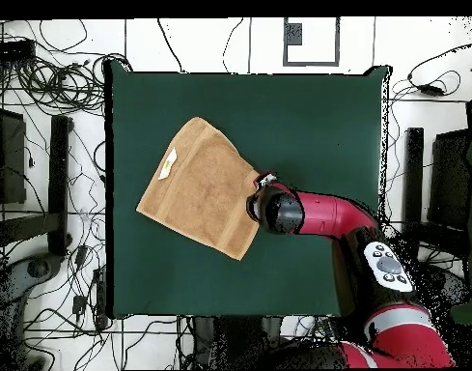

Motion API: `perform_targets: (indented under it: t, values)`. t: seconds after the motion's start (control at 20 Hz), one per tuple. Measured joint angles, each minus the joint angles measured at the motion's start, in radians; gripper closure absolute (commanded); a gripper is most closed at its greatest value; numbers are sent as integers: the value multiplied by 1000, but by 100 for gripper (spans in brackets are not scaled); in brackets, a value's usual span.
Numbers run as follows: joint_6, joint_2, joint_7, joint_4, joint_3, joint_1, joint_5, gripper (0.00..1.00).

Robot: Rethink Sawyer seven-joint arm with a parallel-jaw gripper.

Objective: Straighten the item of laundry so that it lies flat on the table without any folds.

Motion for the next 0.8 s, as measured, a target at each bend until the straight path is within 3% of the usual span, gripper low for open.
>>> perform_targets:
  t: [0.8]
  values:
    - [0,-47,0,7,0,-49,0,100]
